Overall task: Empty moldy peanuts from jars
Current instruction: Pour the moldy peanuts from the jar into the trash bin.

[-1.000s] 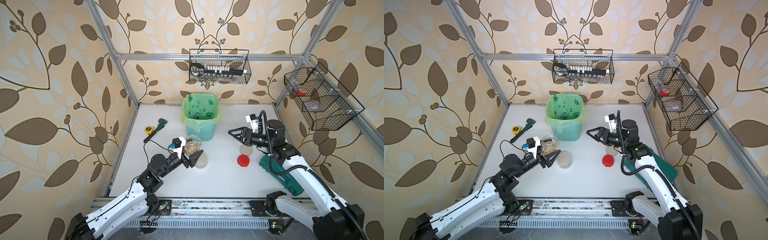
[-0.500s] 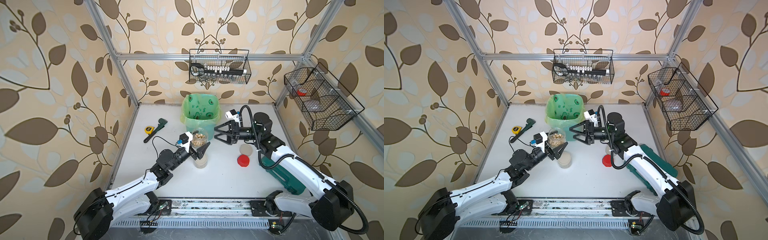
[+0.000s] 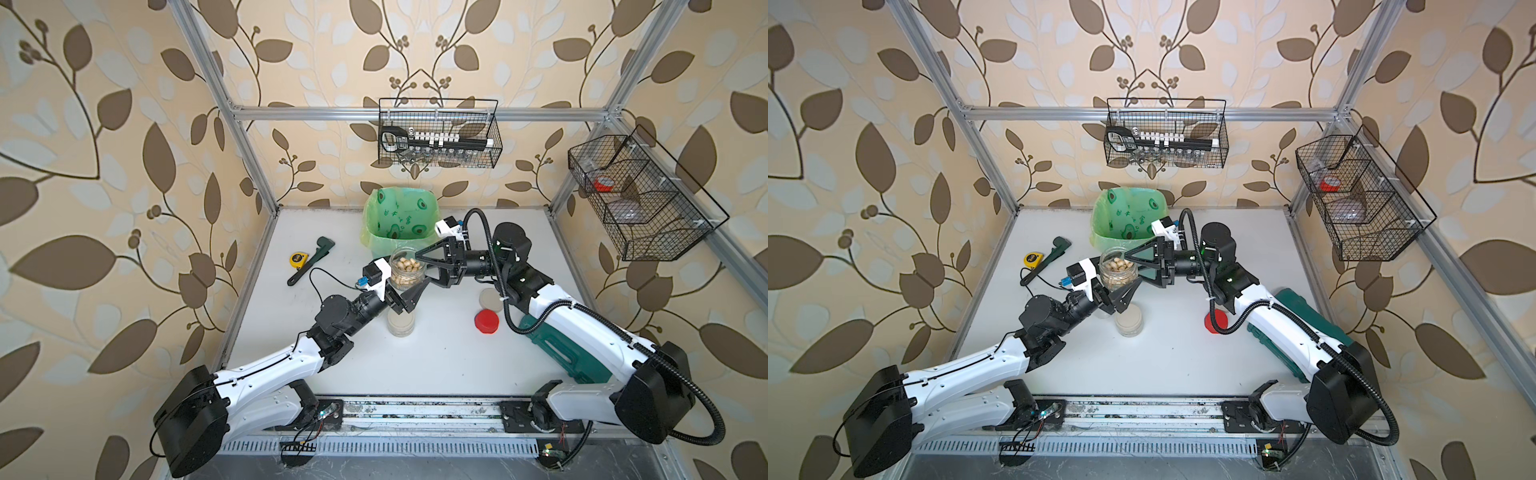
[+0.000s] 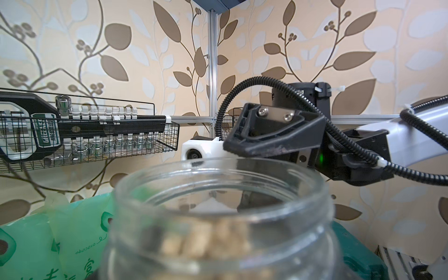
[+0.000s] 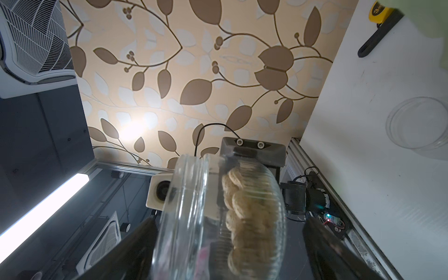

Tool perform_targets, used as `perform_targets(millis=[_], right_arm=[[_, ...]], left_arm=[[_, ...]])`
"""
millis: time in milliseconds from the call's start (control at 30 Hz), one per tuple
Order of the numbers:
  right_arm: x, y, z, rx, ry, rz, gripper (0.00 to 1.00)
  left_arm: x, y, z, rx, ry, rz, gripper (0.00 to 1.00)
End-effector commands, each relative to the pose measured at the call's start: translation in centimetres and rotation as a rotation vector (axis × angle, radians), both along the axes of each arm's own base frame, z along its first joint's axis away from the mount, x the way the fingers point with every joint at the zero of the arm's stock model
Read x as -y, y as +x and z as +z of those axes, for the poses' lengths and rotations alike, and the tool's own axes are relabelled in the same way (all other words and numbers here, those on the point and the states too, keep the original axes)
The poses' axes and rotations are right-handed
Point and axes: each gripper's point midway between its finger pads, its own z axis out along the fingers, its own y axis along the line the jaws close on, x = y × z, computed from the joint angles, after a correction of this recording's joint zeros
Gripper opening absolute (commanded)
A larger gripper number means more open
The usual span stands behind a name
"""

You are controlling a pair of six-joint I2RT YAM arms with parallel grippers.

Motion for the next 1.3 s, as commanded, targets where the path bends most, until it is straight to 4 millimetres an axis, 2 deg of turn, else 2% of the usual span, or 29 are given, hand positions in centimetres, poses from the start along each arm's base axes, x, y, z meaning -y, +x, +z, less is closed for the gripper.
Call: perform_targets(millis=[0,133,400,467,567,633,800,1000,1067,1133,1267], right_arm=[[-0.9,-0.4,2.6,0.052,0.048,0.017,0.90],[-1.4,-0.6,3.1,0.061,0.056,0.027,0.88],[-2.2,-0.7,3.3,0.053,0.067,0.043,0.76],[-2.3,-0.6,2.8,0.038,0.059,0.041,0.76],[-2.6,-0.3,2.3,0.017,0.046,0.047,0.85],[-2.7,-0.2,2.2,0.006,0.036,0.049,0.85],[-2.6,-0.2,1.9,-0.002,0.000,0.051,0.72],[-2.1,-0.2,2.0,-0.001,0.004,0.028,0.67],[-1.8,-0.2,2.0,-0.002,0.007,0.019,0.59],[-1.6,-0.1,2.2,0.002,0.012,0.012,0.53],[-1.1,0.2,2.1,0.002,0.009,-0.007,0.52]], left_arm=[[-0.6,-0.9,4.5,0.095,-0.094,-0.004,0.26],[-0.5,-0.9,4.4,0.085,-0.091,-0.009,0.26],[-0.2,-1.1,4.2,0.078,-0.071,-0.026,0.26],[0.0,-1.2,4.1,0.076,-0.056,-0.034,0.27],[0.2,-1.0,3.6,0.071,-0.041,-0.031,0.28],[0.3,-0.8,3.2,0.066,-0.028,-0.025,0.29],[0.6,-0.2,2.4,0.053,-0.009,-0.010,0.30],[0.6,0.1,2.1,0.044,-0.005,0.004,0.31],[0.6,0.1,2.0,0.037,0.004,0.005,0.36],[0.5,0.1,1.9,0.027,0.008,0.004,0.48],[0.4,0.0,2.0,0.016,0.019,0.003,0.65]])
